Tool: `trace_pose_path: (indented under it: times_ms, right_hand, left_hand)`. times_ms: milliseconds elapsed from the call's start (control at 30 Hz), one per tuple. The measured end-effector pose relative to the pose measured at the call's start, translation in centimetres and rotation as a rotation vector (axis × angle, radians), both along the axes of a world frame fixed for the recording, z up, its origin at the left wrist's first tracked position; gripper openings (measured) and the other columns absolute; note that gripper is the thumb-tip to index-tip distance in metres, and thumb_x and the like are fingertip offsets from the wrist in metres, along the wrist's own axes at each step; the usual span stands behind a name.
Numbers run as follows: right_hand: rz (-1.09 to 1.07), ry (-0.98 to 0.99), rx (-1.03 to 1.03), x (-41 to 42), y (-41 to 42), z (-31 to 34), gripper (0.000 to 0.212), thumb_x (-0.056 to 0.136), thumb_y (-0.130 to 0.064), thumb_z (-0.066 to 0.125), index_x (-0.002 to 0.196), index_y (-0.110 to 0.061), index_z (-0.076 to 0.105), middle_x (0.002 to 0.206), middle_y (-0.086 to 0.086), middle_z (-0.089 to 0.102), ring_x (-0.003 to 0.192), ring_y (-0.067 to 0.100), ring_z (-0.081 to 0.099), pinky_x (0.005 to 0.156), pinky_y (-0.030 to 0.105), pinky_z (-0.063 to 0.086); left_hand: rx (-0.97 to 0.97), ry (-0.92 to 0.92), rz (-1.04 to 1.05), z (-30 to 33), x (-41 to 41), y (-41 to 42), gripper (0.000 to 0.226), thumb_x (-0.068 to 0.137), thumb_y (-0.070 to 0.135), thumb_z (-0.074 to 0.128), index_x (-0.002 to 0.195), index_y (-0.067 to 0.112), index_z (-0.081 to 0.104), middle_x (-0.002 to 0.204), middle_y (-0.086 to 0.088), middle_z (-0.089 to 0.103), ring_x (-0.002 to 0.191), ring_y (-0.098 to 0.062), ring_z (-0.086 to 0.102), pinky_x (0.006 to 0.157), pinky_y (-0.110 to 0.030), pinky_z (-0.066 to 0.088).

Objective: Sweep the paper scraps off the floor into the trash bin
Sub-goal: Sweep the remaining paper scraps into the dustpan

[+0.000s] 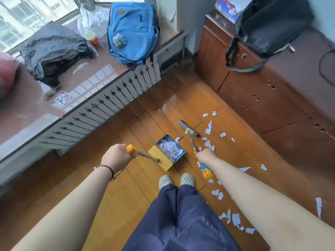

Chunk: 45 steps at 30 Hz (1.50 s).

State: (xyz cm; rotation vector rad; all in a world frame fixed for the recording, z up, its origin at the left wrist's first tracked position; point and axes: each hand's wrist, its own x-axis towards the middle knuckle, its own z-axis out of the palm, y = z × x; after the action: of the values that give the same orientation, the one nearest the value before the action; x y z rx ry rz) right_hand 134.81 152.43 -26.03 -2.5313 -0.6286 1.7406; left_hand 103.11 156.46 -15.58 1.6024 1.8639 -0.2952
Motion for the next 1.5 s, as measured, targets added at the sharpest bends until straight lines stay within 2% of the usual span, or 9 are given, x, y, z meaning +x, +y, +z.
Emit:
trace_pose_path:
  times_ms: [233,300,467,600,733,833,1033,1167,1500]
  right_hand:
    - [0.07,-0.02,0.028,0.2,0.4,0.2,0.033,0.086,-0.021,0.059,0.113,-0.003,0.062,0.103,0.014,0.062,0.086,0.028,0.056,0.086,0.04,0.053]
    - [0.065,-0.021,0.03,-0.2,0.6,0.9,0.022,0.088,-0.02,0.058,0.106,-0.008,0.062,0.097,0.013,0.061,0.084,0.028,0.057,0.083,0.039,0.053]
    - [0.021,-0.026,0.018,-1.5,0.3,1.1,0.024,0.09,-0.018,0.058,0.109,-0.003,0.061,0.084,0.014,0.062,0.081,0.03,0.06,0.087,0.043,0.056]
    - [-0.045,-0.045,-0.04,-2.7,0.1,1.0,0.029,0.092,-0.016,0.059,0.114,0.002,0.053,0.072,0.015,0.062,0.078,0.032,0.06,0.087,0.045,0.056]
    - [-0.035,-0.012,-0.065,-4.2,0.2,0.9,0.031,0.095,-0.013,0.055,0.121,0.002,0.046,0.078,0.018,0.061,0.065,0.028,0.058,0.066,0.038,0.055]
    - [-0.016,0.009,-0.099,-5.7,-0.7,0.5,0.03,0.097,-0.012,0.051,0.123,0.001,0.048,0.083,0.018,0.059,0.068,0.028,0.056,0.064,0.035,0.051]
    - [0.075,0.153,-0.167,-6.9,-1.4,3.6,0.02,0.096,-0.008,0.052,0.114,0.001,0.053,0.062,0.016,0.054,0.04,0.021,0.047,0.039,0.024,0.041]
    - [0.125,0.213,-0.192,-4.2,0.3,6.5,0.016,0.101,-0.016,0.045,0.112,-0.006,0.05,0.063,0.01,0.05,0.038,0.015,0.042,0.036,0.017,0.037]
    - [0.096,0.071,-0.003,4.3,1.5,8.4,0.026,0.093,-0.015,0.054,0.116,-0.004,0.059,0.071,0.013,0.058,0.044,0.018,0.049,0.041,0.022,0.043]
  left_hand:
    - [0.012,-0.045,0.03,0.8,-2.5,-1.6,0.025,0.091,0.043,0.07,0.079,0.022,0.066,0.067,0.0,0.068,0.059,-0.017,0.064,0.052,-0.03,0.052]
    - [0.016,-0.051,0.039,1.2,-3.6,-2.3,0.026,0.091,0.044,0.07,0.077,0.022,0.065,0.066,0.0,0.067,0.057,-0.017,0.064,0.051,-0.029,0.053]
    - [0.017,-0.054,0.043,1.7,-6.3,-3.6,0.023,0.092,0.041,0.071,0.077,0.024,0.065,0.064,0.0,0.067,0.052,-0.016,0.062,0.046,-0.028,0.048]
    - [0.008,-0.036,0.041,1.0,-7.3,-3.8,0.022,0.092,0.042,0.069,0.078,0.025,0.065,0.064,0.001,0.068,0.054,-0.016,0.065,0.05,-0.029,0.054]
    - [0.003,-0.002,0.029,0.0,-6.7,-3.3,0.021,0.093,0.042,0.068,0.077,0.029,0.063,0.065,0.003,0.068,0.055,-0.014,0.065,0.05,-0.028,0.054]
    - [-0.017,0.031,-0.012,-0.6,-5.2,-3.0,0.023,0.095,0.041,0.065,0.076,0.029,0.061,0.068,0.003,0.068,0.059,-0.015,0.065,0.051,-0.027,0.052]
    - [-0.042,0.059,-0.008,-2.1,-2.4,-2.1,0.025,0.096,0.044,0.061,0.081,0.025,0.064,0.07,0.003,0.068,0.062,-0.016,0.067,0.056,-0.03,0.057]
    - [-0.045,0.069,-0.024,-2.5,-0.6,-1.3,0.028,0.097,0.043,0.06,0.078,0.023,0.061,0.07,0.002,0.066,0.059,-0.015,0.06,0.051,-0.025,0.047]
    - [-0.028,0.08,-0.096,-2.4,2.8,0.7,0.032,0.095,0.048,0.061,0.078,0.021,0.06,0.071,0.002,0.065,0.062,-0.016,0.062,0.055,-0.03,0.054]
